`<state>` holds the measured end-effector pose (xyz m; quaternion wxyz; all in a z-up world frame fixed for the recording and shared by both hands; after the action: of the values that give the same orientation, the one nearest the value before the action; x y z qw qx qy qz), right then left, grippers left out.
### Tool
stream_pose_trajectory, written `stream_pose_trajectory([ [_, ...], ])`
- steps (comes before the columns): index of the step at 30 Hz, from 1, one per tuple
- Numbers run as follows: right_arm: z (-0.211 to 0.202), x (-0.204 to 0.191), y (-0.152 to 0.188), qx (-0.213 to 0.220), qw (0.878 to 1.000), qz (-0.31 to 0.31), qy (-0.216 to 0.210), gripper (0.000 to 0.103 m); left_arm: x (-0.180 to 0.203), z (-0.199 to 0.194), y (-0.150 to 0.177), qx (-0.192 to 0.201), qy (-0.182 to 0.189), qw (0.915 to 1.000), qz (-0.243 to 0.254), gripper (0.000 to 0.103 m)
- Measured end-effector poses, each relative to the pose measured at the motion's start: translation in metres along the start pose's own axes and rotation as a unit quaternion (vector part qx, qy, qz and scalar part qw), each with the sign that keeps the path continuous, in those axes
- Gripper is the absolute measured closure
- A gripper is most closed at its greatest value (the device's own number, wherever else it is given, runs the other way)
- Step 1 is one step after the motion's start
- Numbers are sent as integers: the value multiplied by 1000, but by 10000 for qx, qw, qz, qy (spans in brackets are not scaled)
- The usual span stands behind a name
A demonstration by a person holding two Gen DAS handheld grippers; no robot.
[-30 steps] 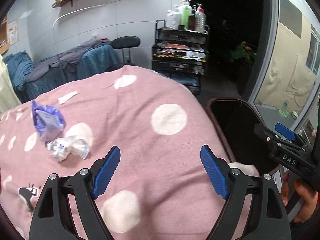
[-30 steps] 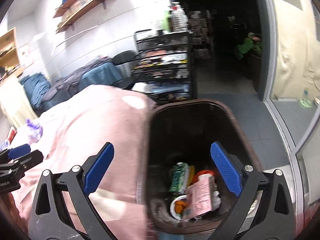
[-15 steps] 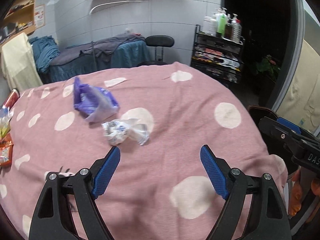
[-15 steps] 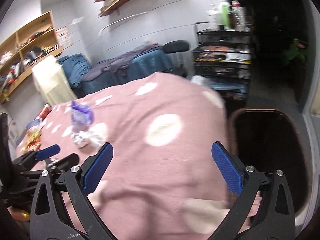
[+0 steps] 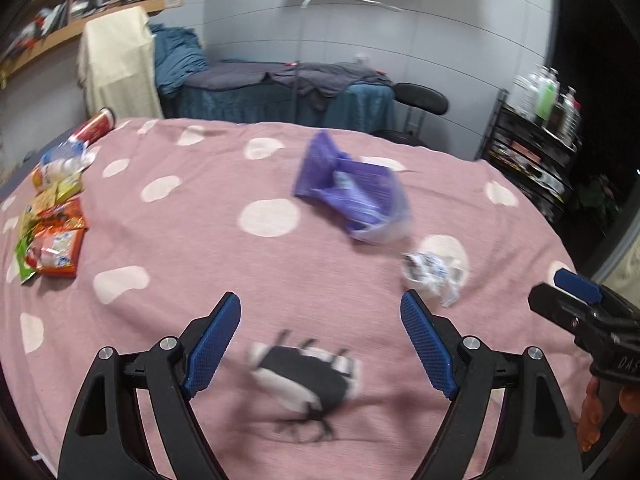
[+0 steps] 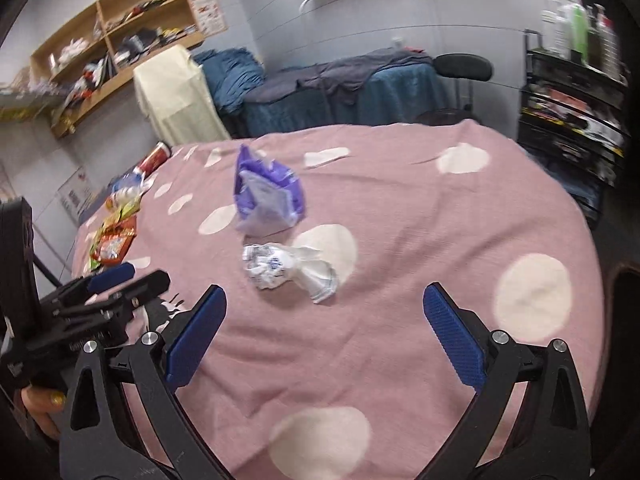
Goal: Collect trash
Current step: 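Return both tools to the bed and grasp the crumpled white wrapper with the right tool, then grasp the purple-and-white plastic bag with the left tool and lift it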
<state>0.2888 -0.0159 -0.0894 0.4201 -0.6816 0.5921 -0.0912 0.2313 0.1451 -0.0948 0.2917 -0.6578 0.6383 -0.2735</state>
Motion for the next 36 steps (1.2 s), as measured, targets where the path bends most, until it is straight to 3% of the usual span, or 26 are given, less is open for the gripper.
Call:
stream_pose_trajectory([
  [4, 27, -24, -2, -290, 9991, -285, -103, 6, -41, 8, -3, -107, -327, 9990, -301, 22],
  [8, 51, -42, -6, -471, 9969, -632, 3, 6, -63, 16, 0, -259, -324, 9976, -558, 22],
  [14, 79, -55, -11, -552, 9934, -989, 156, 6, -59, 24, 0, -347, -195, 9980, -487, 22],
  [17, 97, -51, -7, -670, 9893, -1219, 435, 7, -52, 27, -5, -356, -65, 9983, -446, 22],
  [18, 101, -49, -5, -708, 9884, -1248, 505, 11, -51, 28, -7, -355, -53, 9985, -424, 22],
  [20, 108, -44, -1, -843, 9872, -1254, 515, 43, -45, 31, -11, -365, -19, 9986, -381, 22],
  [21, 110, -40, 0, -874, 9885, -1159, 432, 50, -42, 33, -13, -383, 16, 9985, -385, 22],
  [23, 106, -34, -3, -783, 9920, -937, 316, 62, -34, 38, -17, -433, 161, 9980, -434, 22],
  [24, 104, -31, -4, -721, 9930, -889, 304, 64, -29, 41, -19, -462, 229, 9977, -447, 22],
  [31, 64, -4, -26, 151, 9952, -719, 644, 65, 14, 69, -40, -581, 483, 9965, -359, 18],
  [36, 37, 18, -38, 560, 9962, -316, 587, 65, 42, 99, -53, -684, 219, 9972, -220, 13],
])
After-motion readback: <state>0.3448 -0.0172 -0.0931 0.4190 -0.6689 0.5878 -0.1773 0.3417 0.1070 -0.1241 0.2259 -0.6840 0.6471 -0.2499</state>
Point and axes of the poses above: each gripper's, at about its wrist camera, not at the fingertips, and z roughly the way its jaws point, x to its right, y to its underside, the point moved 10 cm from there along z, roughly the way its jaws point, and after that the axes turned 8 degrees about z, right-handed, at the moved point
